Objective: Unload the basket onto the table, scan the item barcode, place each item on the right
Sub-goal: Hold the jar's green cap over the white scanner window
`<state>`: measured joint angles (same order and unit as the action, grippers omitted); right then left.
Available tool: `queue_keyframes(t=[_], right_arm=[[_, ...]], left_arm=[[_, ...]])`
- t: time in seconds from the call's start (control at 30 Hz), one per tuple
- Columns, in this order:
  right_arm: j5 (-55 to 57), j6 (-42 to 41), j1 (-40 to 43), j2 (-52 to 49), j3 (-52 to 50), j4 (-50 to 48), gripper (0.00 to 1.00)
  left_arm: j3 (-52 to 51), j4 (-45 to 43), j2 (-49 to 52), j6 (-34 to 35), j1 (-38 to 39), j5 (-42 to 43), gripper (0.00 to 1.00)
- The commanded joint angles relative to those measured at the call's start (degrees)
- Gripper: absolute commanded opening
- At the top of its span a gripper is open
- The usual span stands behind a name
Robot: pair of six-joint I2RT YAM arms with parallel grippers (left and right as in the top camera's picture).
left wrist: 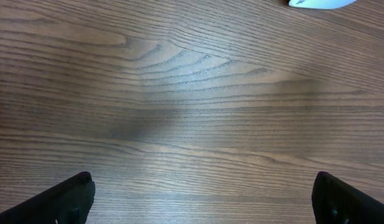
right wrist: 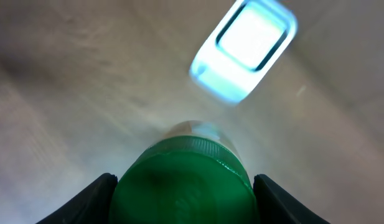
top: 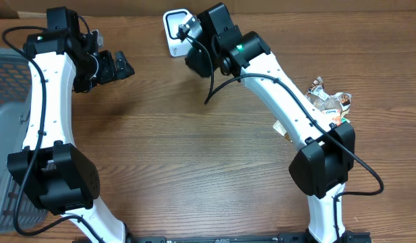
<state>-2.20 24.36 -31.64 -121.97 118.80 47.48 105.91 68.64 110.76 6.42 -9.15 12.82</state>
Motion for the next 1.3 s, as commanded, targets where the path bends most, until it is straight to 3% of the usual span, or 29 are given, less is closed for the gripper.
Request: queue_keyframes(t=[0.0,0.2,0.53,0.83,1.13,1.27], right_arm=[[2.4,10.2,-0.1,0.4,1.2,-6.2,0.49],[2.2,16.9,-0.1,-1.5,1.2,-20.9,0.56],[2.2,24.7,-0.2,-9.6,1.2,-42.9,0.59],[2.2,39.3,0.1,-16.5,1.2,-50.0,0.59],[2.7,42.5,1.4,-18.3,1.2,-53.0,0.58],[5.6,47.6,1.4,-18.3,1.2,-53.7,0.55]], left_arm=[[1.0,0.1,-0.1,-0.6,-0.5,-0.4,1.0],[1.0,0.1,-0.1,-0.6,-0.5,-0.4,0.99],[1.0,0.1,-0.1,-0.6,-0.5,-0.4,1.0],[1.0,0.1,-0.1,-0.6,-0.5,-0.4,0.99],[1.0,0.1,-0.1,-0.6,-0.5,-0.4,0.99],[1.0,0.1,-0.1,-0.6,-0.5,-0.4,1.0]])
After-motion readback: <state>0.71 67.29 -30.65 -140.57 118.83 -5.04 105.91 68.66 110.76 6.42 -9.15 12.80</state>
